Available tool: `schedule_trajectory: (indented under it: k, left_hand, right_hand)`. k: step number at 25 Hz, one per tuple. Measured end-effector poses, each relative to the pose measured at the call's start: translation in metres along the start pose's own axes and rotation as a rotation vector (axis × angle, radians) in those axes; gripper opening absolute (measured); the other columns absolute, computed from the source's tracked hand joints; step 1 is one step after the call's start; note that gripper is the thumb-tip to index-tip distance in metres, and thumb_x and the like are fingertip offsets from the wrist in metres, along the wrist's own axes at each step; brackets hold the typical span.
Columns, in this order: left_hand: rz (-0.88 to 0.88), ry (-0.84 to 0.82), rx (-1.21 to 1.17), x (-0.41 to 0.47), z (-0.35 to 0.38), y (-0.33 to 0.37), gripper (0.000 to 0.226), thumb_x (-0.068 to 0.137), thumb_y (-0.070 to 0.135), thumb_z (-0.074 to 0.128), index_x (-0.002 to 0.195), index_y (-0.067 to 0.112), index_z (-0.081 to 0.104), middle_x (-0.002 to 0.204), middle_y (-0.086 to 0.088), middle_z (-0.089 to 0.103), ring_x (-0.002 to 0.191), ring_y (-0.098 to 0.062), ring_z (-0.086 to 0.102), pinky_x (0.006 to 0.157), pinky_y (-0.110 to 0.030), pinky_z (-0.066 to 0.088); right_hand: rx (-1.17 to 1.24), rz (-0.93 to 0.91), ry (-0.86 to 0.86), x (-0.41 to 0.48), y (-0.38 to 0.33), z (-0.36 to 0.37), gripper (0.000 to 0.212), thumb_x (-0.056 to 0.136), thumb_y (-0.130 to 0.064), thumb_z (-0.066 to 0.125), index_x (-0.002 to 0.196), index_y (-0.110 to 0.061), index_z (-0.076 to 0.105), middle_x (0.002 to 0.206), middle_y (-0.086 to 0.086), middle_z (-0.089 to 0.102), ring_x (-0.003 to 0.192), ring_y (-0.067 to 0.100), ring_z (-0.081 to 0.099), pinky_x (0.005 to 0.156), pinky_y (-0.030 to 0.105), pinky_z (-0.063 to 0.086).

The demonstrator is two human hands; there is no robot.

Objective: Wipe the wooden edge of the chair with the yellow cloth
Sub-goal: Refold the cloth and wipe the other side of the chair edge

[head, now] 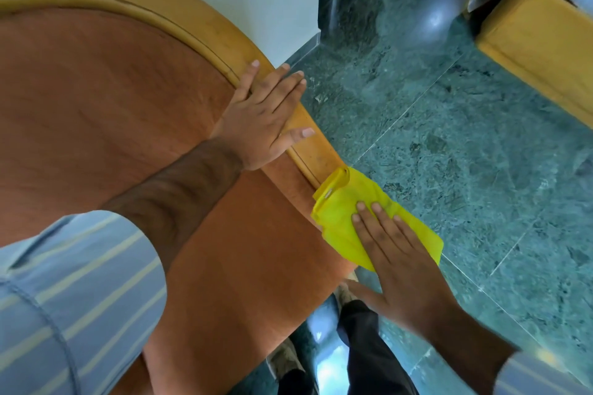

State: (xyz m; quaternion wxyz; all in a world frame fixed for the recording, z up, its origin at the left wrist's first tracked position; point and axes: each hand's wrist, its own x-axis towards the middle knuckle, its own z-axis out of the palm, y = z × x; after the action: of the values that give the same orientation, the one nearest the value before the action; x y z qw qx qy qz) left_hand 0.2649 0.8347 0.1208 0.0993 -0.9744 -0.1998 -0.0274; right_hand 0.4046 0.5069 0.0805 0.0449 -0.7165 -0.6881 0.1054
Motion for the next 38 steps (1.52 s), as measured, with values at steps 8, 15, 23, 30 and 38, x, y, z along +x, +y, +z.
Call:
schedule_trajectory:
  k: [8,15,23,30,38]
  left_hand:
    - [-0.005,0.0,-0.042,0.003,-0.004,0.002,0.081,0.105,0.064,0.009,0.16,0.008,0.03,0.167,-0.007,0.036,0.158,-0.026,0.026,0.128,-0.062,0.013]
    - [0.026,-0.045,-0.056,0.001,-0.01,-0.004,0.083,0.104,0.064,0.007,0.161,0.007,0.027,0.169,-0.009,0.033,0.159,-0.027,0.023,0.128,-0.063,0.013]
    - [0.0,-0.058,-0.105,0.001,-0.011,0.002,0.087,0.102,0.067,0.004,0.159,0.008,0.032,0.167,-0.008,0.036,0.158,-0.027,0.025,0.127,-0.063,0.013]
    - [-0.132,-0.182,-0.373,0.012,-0.027,0.021,0.077,0.086,0.081,0.045,0.135,0.025,0.067,0.151,0.002,0.059,0.155,-0.021,0.032,0.128,-0.062,0.0]
    - [-0.374,-0.018,-0.765,-0.024,-0.044,0.046,0.029,0.092,0.035,0.074,0.114,0.017,0.071,0.094,0.003,0.069,0.092,-0.018,0.064,0.078,-0.029,0.045]
  right_hand:
    - [0.063,0.01,0.078,0.116,-0.016,-0.004,0.103,0.093,-0.081,0.039,0.164,-0.009,0.019,0.175,0.007,0.012,0.163,0.022,0.009,0.132,0.046,0.018]
    - [0.016,-0.074,-0.027,-0.01,0.011,-0.002,0.093,0.097,-0.075,0.044,0.165,-0.016,0.021,0.176,-0.001,0.012,0.162,0.019,0.013,0.125,0.047,0.025]
    - [0.032,0.024,0.013,0.089,-0.022,-0.01,0.09,0.098,-0.076,0.036,0.163,-0.013,0.029,0.174,0.003,0.02,0.162,0.02,0.017,0.13,0.045,0.023]
    - [0.596,0.155,0.111,0.093,-0.001,-0.031,0.062,0.104,-0.053,0.045,0.157,-0.02,0.042,0.168,-0.002,0.037,0.157,0.012,0.028,0.127,0.031,0.024]
    - [1.015,0.652,-0.017,0.092,0.052,-0.057,0.032,0.073,-0.047,0.091,0.093,-0.031,0.072,0.088,-0.019,0.073,0.082,-0.001,0.067,0.069,0.019,0.047]
